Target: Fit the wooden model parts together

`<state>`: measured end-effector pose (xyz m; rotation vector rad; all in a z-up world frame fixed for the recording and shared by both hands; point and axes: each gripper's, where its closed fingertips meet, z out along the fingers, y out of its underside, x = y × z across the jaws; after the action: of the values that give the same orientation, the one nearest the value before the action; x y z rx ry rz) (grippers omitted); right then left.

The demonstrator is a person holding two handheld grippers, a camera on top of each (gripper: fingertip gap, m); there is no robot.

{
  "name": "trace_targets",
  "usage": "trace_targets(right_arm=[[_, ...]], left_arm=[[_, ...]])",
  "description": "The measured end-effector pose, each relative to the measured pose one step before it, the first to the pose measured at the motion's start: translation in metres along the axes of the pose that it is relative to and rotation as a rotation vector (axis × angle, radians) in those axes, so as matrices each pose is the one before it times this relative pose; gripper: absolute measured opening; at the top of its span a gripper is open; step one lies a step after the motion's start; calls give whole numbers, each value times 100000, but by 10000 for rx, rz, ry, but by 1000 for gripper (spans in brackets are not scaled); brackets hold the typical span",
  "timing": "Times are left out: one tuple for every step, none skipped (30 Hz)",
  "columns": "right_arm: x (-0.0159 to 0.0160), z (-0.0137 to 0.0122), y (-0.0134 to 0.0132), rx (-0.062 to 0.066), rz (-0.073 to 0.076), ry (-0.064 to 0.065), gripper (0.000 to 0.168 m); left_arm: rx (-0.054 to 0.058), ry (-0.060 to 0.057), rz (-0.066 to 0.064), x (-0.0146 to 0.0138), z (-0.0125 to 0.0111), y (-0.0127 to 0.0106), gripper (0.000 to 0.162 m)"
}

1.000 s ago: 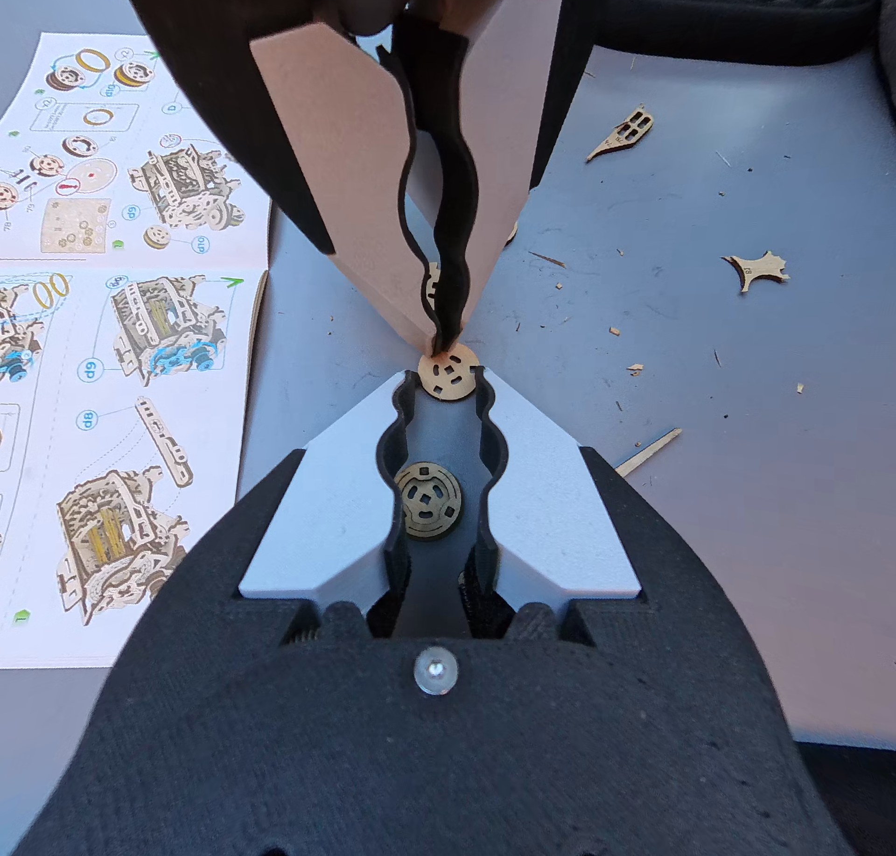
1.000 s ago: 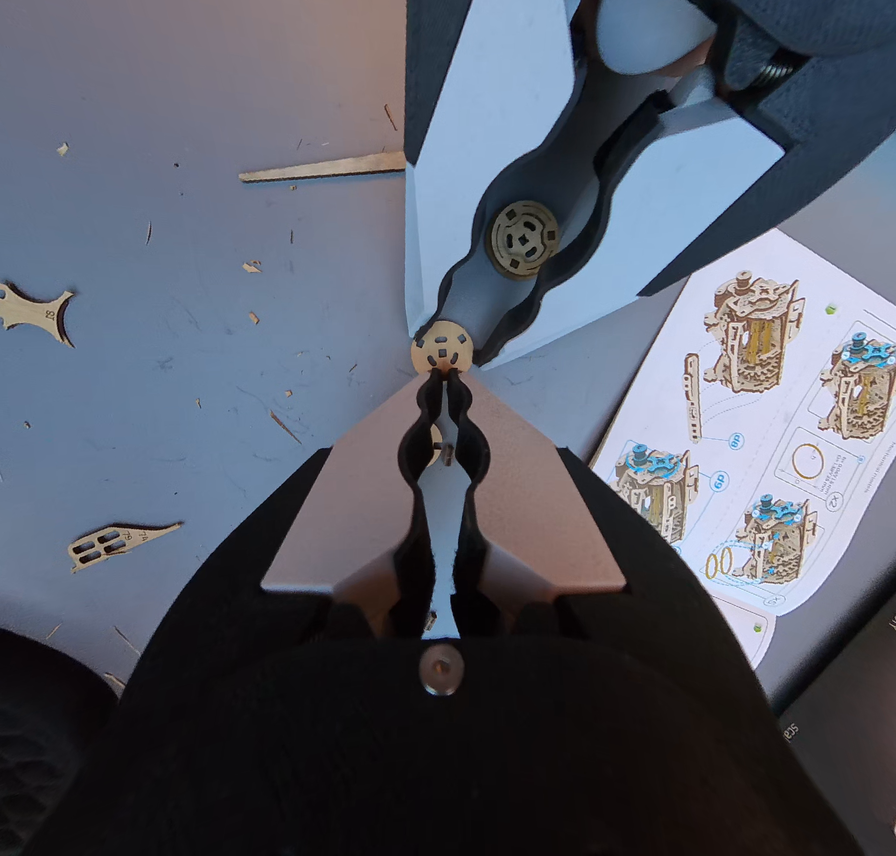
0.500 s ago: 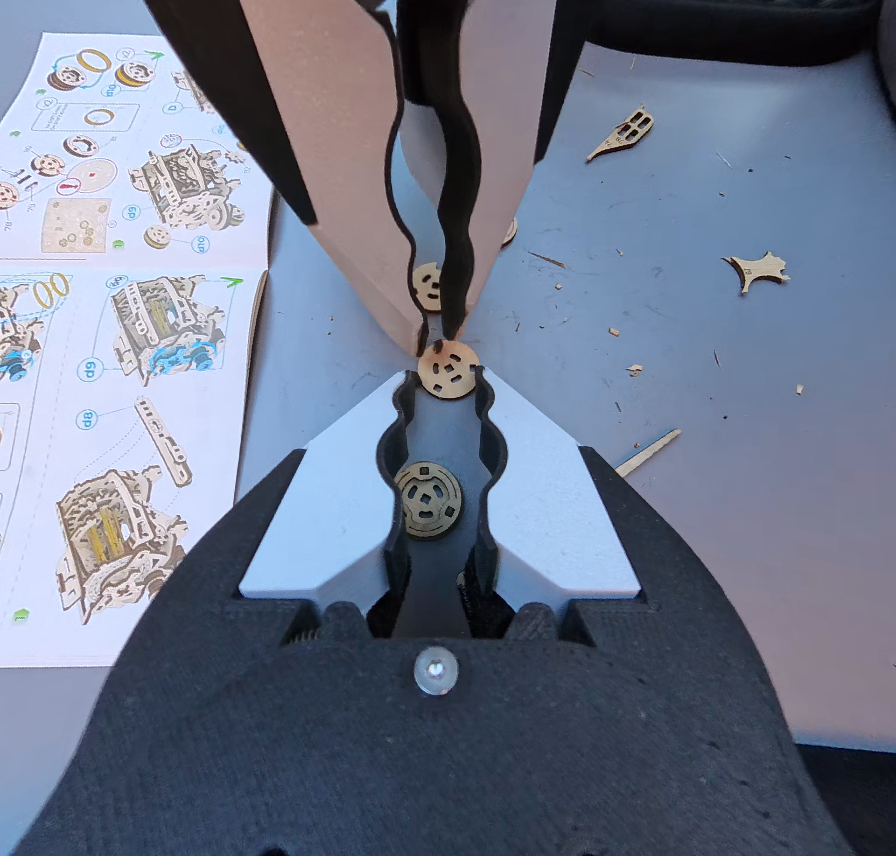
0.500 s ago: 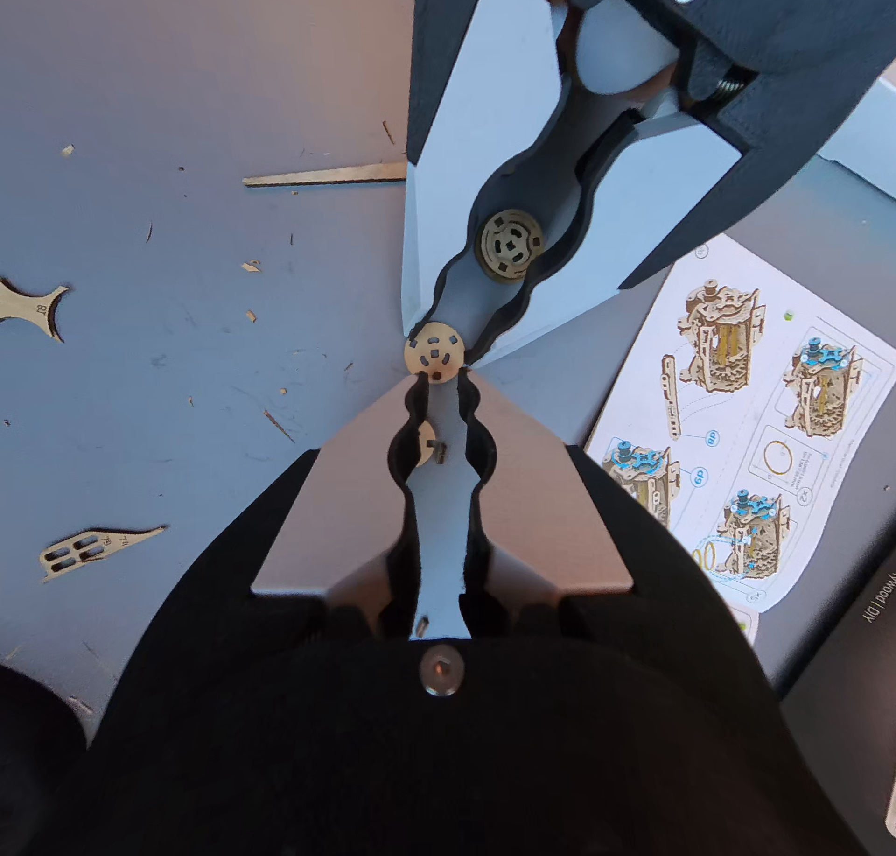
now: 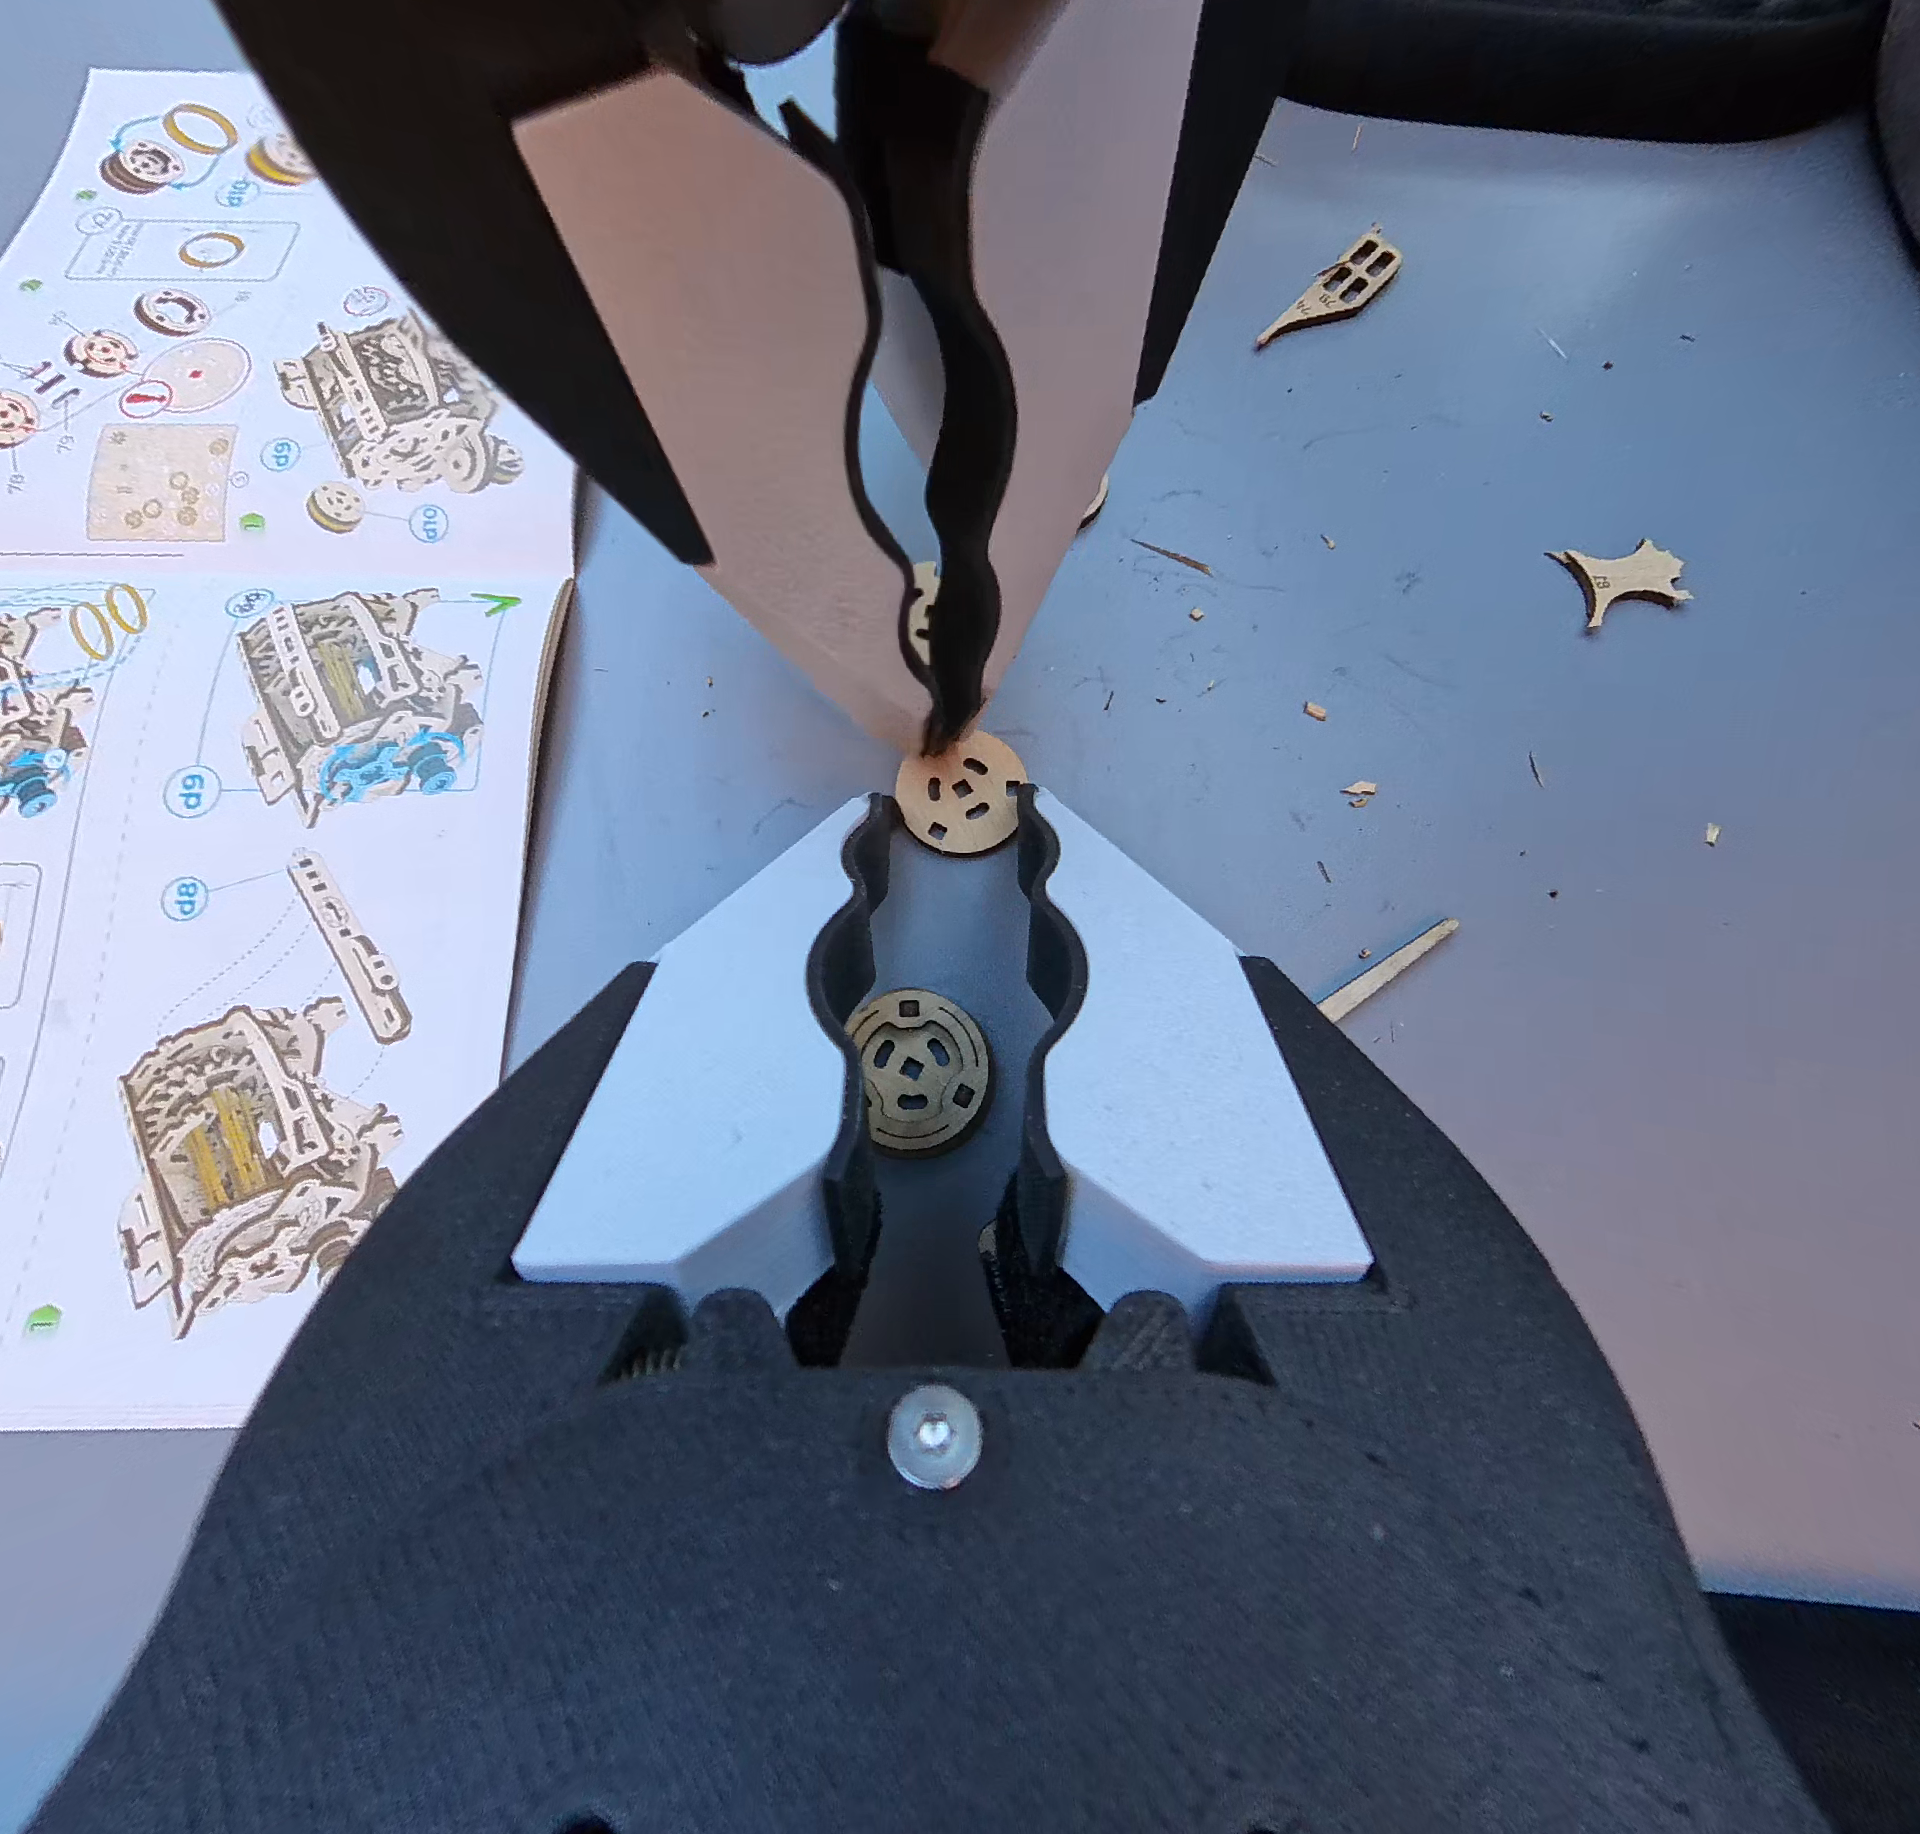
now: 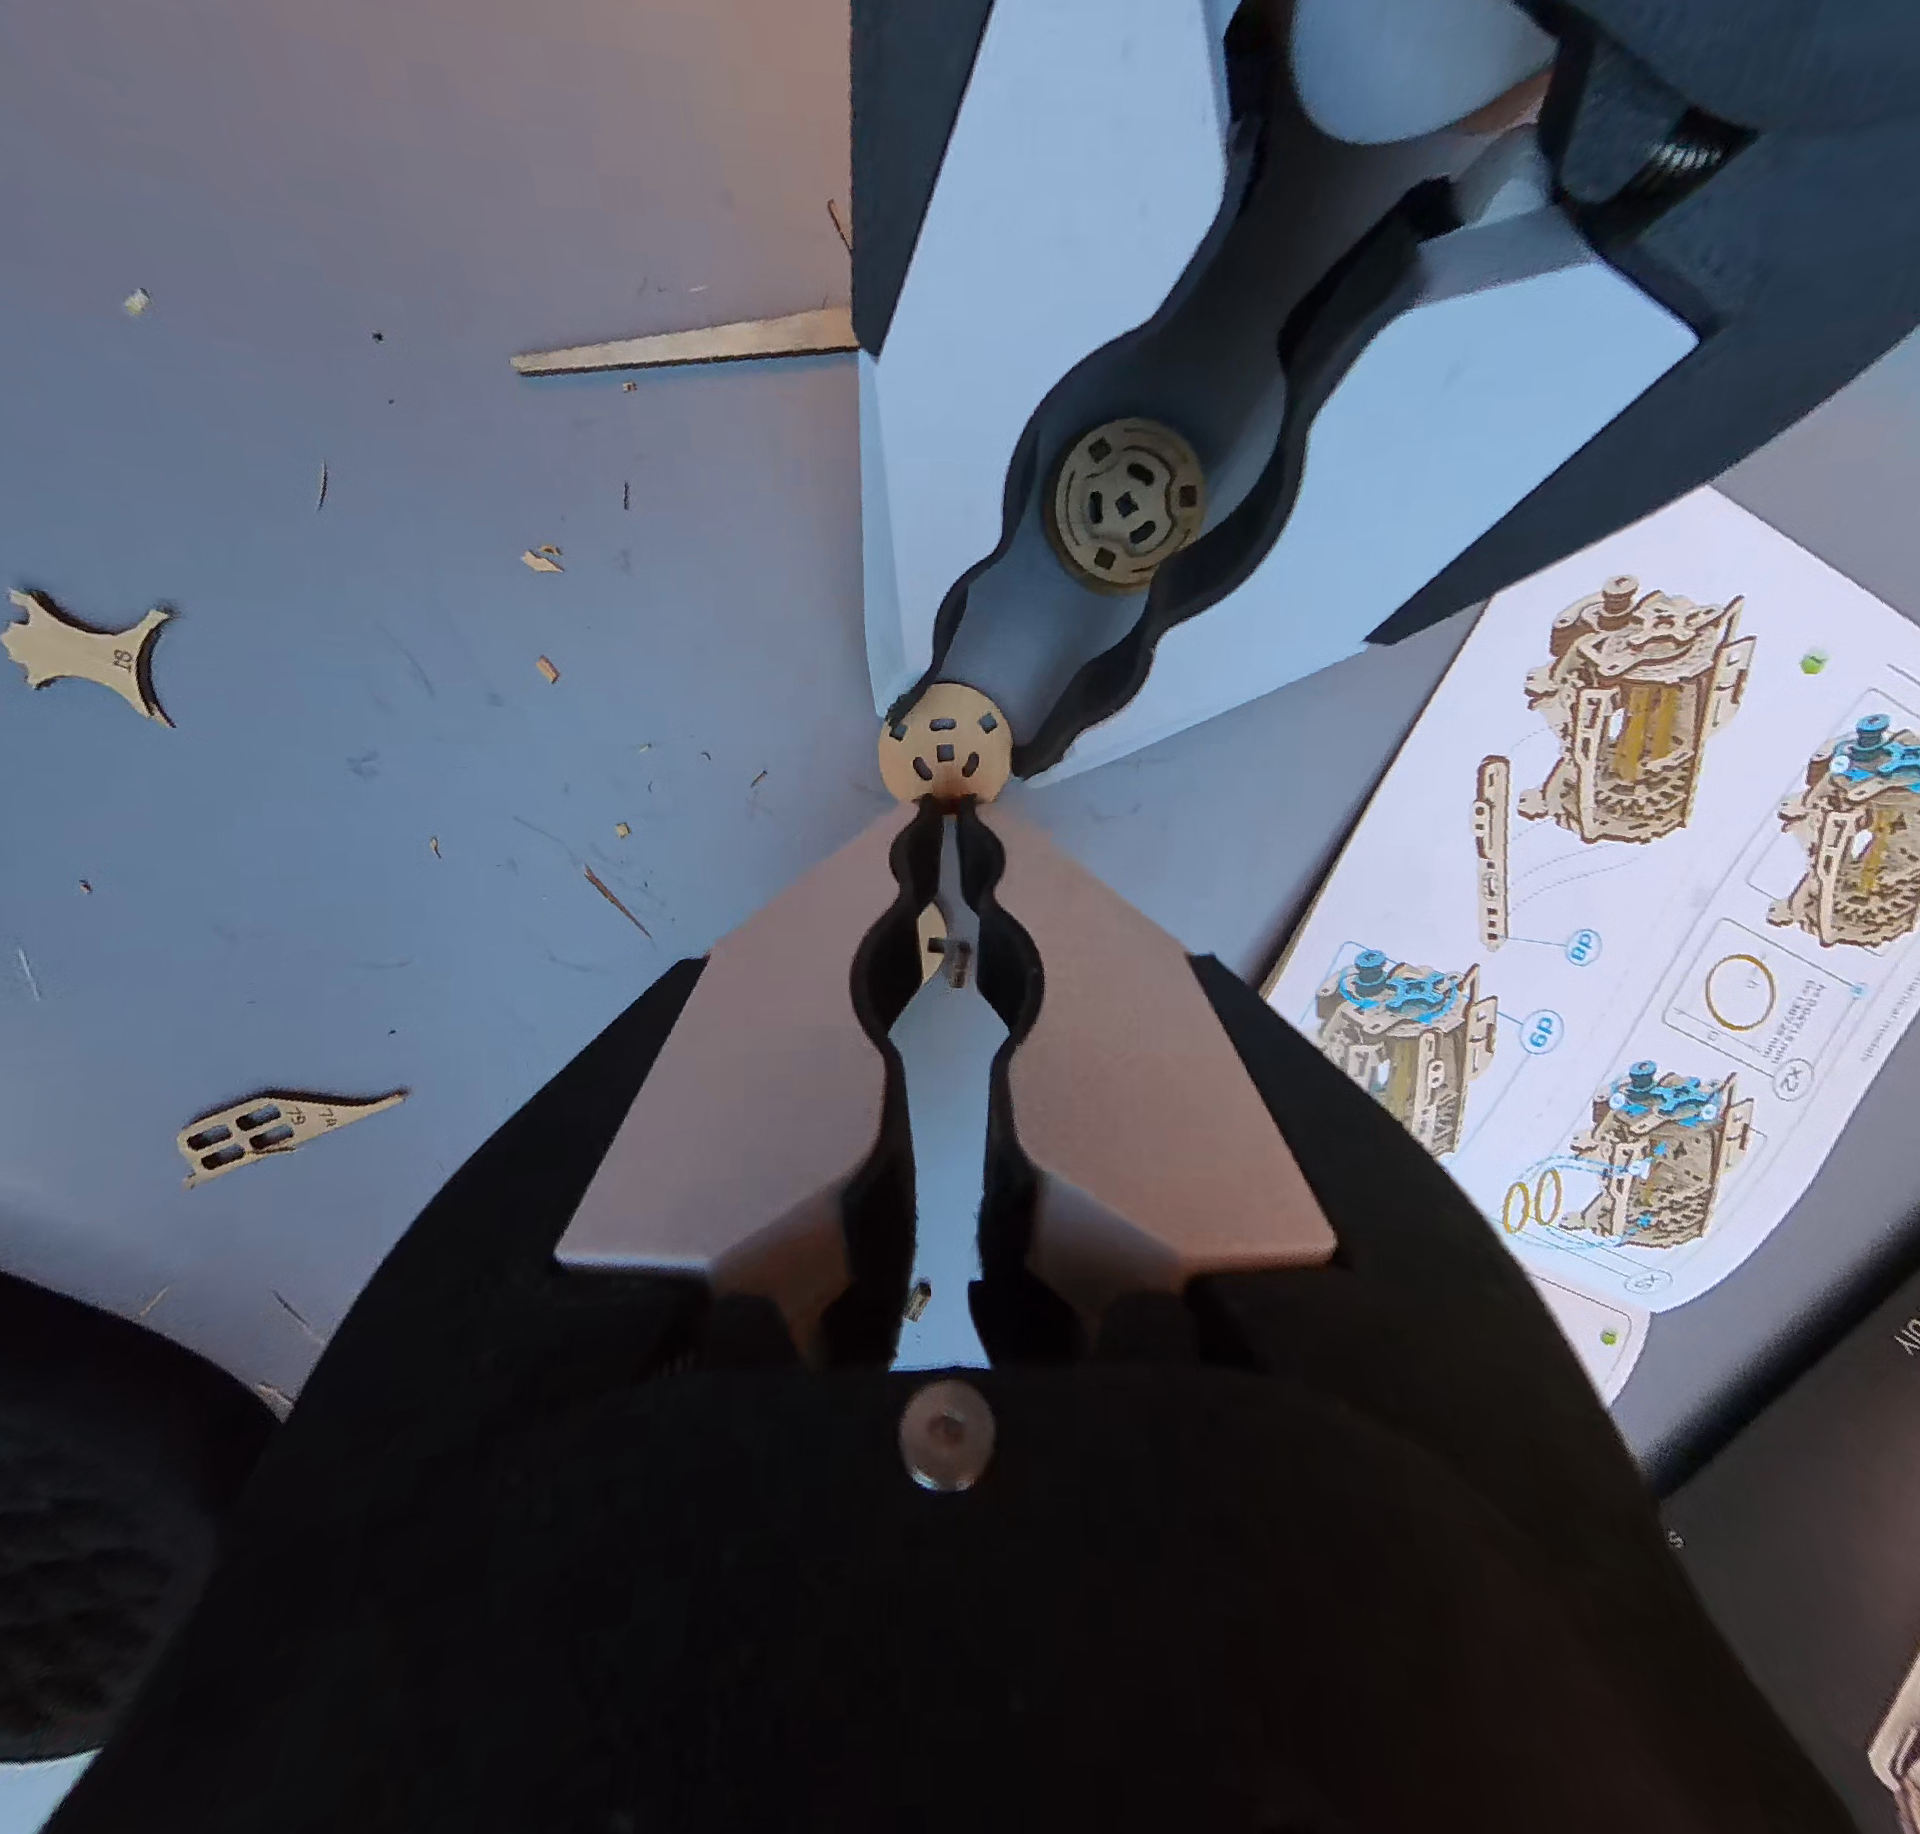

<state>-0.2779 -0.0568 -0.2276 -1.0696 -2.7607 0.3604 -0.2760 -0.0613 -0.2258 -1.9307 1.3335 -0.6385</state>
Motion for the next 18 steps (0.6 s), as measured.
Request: trace_targets(right_arm=[[-3,-6,0,-48,-22,15,1],[-1,4,15,-41,-108,56,1],[2,-8,22,-39,-116,44,1],[-3,2,-7,-56,-22,9,1],[-2,1,-7,-53,-37,18,1],[9,-7,9,-45,-86,48,1],[3,-9,0,-41,-25,27,2],[-16,-32,-146,53,72,-24,3],[-58,-44,-139,47,74,-74,3],[107,-49,-61,17,-15,49,2],[-31,15,24,-27,-13,-23,2],[-6,-1,7,-32,-1,-16,2],[4,2,8,-54,3,-13,2],[-17,-6,39,-57,3,-37,2],[-9,-5,35,-54,-32,-49,2],[-4,12,11,-11,-64,-19,2],[-2,-1,40,-27,-75,-18,2],[-8,6,1,22,-58,-17,2]], left_arm=[[-1,0,-2,2,-1,2,23],[1,0,1,-1,1,-1,23],[0,1,3,0,0,1,23],[0,0,1,2,7,-6,23],[1,2,-3,5,0,-1,23],[0,0,0,0,0,1,23],[0,0,1,-2,0,0,23],[0,3,-3,5,0,0,23],[0,6,-1,-4,2,11,23],[-1,0,-1,1,0,1,23],[1,-2,3,5,-2,1,23],[0,-1,2,-4,0,0,23],[0,1,-1,2,0,0,23],[2,1,-1,2,1,-2,23],[-1,1,4,1,13,4,23],[2,-3,9,8,-4,2,23],[0,-7,7,-6,-3,3,23],[-1,2,-3,-4,2,-1,23]])
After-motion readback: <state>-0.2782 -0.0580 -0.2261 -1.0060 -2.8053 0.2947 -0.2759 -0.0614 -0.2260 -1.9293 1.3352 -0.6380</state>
